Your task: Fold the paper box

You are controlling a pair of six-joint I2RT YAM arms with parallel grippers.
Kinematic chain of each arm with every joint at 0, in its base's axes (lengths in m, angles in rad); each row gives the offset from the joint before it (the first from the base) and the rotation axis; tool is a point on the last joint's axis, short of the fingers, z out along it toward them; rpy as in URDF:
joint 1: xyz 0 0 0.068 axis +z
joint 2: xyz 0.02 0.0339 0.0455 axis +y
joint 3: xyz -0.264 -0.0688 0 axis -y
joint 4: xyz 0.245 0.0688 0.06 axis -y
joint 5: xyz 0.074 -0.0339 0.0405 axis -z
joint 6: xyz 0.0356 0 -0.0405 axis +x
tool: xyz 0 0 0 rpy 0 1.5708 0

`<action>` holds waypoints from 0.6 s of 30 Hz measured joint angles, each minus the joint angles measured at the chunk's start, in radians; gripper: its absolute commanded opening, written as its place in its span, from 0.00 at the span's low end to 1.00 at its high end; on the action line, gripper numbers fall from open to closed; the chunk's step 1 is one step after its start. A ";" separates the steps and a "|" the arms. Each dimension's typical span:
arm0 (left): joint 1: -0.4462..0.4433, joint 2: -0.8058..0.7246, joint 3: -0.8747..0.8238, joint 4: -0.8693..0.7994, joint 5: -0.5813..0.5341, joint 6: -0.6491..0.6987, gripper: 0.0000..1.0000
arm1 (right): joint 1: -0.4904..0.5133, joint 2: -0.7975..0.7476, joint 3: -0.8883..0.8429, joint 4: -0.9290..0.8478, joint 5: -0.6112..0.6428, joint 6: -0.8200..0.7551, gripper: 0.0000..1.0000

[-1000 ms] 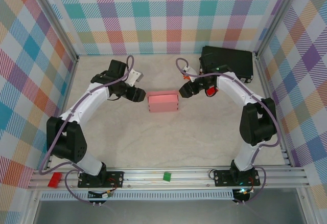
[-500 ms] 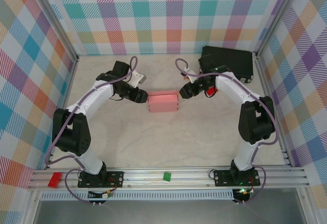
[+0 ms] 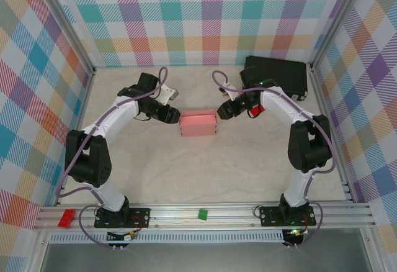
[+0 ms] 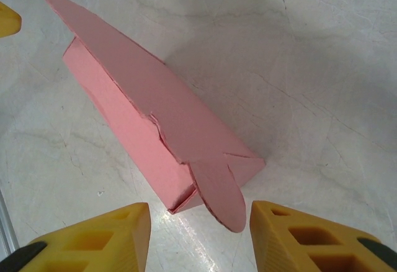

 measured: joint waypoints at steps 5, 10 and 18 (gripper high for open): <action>0.000 0.016 0.000 0.000 0.014 -0.001 0.48 | 0.000 0.013 0.003 0.000 0.000 0.009 0.42; 0.000 0.026 0.000 0.000 0.026 -0.005 0.46 | 0.000 0.013 0.005 -0.002 -0.006 0.021 0.38; 0.000 0.026 0.001 0.000 0.037 -0.018 0.38 | 0.000 0.013 0.018 -0.004 -0.014 0.028 0.36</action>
